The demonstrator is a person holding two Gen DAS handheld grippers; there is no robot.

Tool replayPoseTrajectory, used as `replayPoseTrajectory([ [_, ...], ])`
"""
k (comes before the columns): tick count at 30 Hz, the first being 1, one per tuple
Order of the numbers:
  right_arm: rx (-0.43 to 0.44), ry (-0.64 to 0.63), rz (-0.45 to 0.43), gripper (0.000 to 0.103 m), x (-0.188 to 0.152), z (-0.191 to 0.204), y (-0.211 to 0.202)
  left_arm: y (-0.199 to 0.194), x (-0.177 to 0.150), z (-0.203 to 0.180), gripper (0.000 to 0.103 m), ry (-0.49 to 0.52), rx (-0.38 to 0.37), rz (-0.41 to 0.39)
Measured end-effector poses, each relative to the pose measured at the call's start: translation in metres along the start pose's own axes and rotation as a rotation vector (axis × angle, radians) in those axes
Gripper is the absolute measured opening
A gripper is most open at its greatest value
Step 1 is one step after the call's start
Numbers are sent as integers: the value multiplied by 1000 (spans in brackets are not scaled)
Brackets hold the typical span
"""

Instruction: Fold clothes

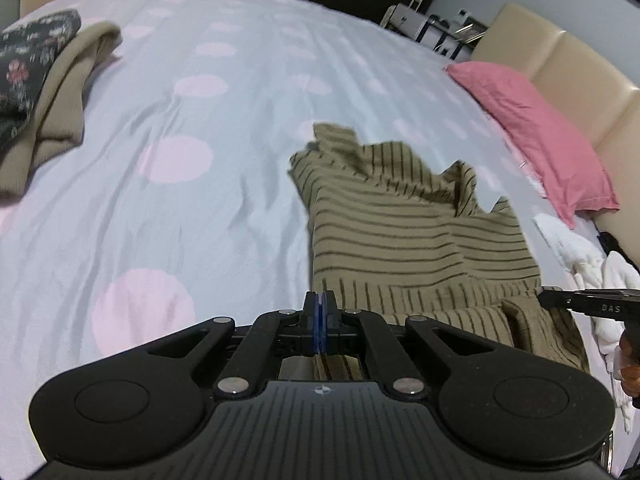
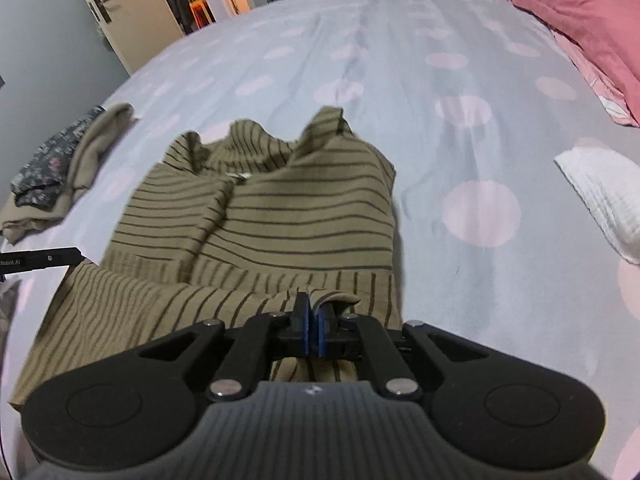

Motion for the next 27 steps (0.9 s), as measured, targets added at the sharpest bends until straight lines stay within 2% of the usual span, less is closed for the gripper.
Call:
replayPoseTrajectory([
  [2,1,8,-3,12,-1,0,-4,-9,-2,-2,4,-8,-2,-19],
  [3,5,14,-10,23,-1,1,-8,-15,-4,-3,17,-9,-7,-27],
  [4,8,18,-18,38,-2,1,-12,-23,-6,-4,25,-7,-7,-42],
  [5,6,20,-38,44,-3,0,-21,-30,-7,-6,41,-6,-6,-57],
  [6,5,22,-55,53,-4,0,-30,-38,-12,-7,51,4,-2,-72],
  [7,6,25,-62,57,-8,-2,-38,-46,-17,-9,52,14,1,-87],
  [12,3,53,-48,59,-42,-9,-59,-58,-59,-8,52,24,4,-50],
  [17,22,138,9,59,-86,-17,-49,-44,-91,7,52,-50,5,2],
  [22,57,202,5,60,-95,-16,-29,-29,-93,8,52,-87,-17,-21],
  [25,58,186,-9,60,-92,-10,-21,-17,-91,4,51,-95,-22,-37],
  [27,58,175,-19,56,-89,-6,-17,-13,-90,-2,41,-92,-25,-54],
])
Point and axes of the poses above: each gripper's, at about its wrist camera, not at the fingertips, and y roughly the way its jaws point, z to its left, x to its top, the point moved 8 cm from there along y, roughly the way its jaws point, and after that the axes turned 6 degrees about -y, right-handed, at the moved point
